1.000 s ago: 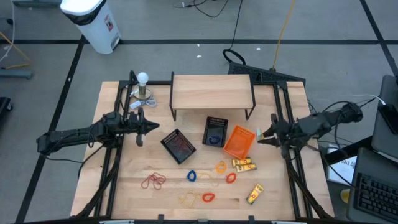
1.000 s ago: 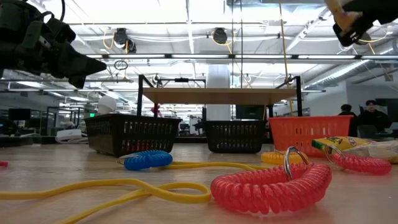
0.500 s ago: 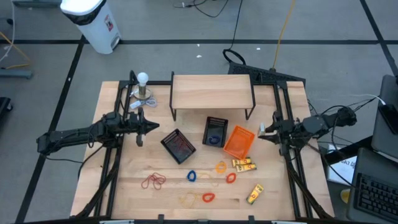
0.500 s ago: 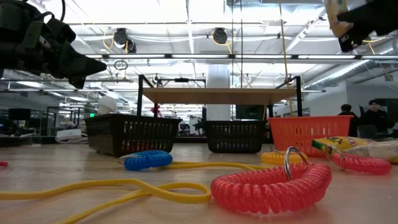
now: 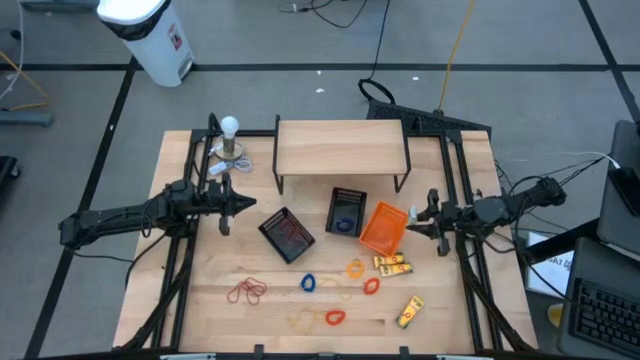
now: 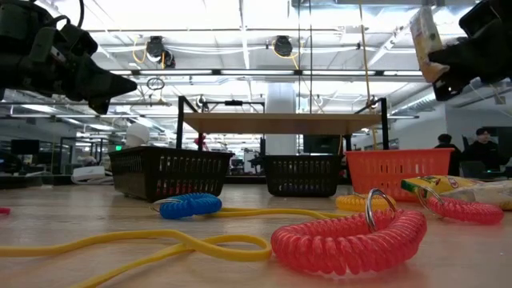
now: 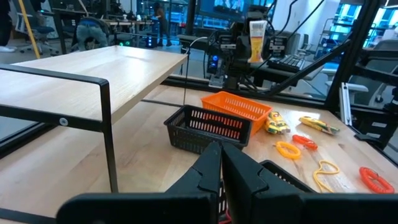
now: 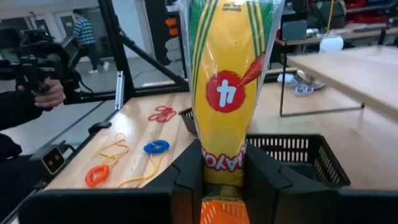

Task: Pick & Place Office Desk Supplies
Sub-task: Put the crayon box into the orange bin

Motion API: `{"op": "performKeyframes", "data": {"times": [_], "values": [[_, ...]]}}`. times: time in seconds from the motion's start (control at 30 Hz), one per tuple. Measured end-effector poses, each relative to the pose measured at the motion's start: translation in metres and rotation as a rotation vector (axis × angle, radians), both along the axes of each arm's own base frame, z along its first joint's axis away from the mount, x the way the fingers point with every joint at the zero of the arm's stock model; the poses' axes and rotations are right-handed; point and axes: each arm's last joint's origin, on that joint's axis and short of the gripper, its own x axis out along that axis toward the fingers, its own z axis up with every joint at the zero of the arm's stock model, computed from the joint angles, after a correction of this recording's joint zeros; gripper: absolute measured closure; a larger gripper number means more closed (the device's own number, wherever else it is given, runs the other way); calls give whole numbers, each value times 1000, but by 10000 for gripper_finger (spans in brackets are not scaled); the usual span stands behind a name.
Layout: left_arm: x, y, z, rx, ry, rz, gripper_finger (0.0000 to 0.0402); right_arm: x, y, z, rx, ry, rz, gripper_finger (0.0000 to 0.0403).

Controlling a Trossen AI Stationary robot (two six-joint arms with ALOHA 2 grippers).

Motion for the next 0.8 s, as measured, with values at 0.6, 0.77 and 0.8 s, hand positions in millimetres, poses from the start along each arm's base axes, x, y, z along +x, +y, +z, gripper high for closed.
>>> {"op": "performKeyframes", "data": {"times": [0.6,0.77,0.8], "values": [[0,1,0,-5,0,51,385,13,1,82,-88,172,-168,334],[0,1,0,-7,1,51,385,28,3,102,-102,396,-230,335],[0,1,0,-7,1,51,385,32,3,105,-101,436,-242,333]]}}
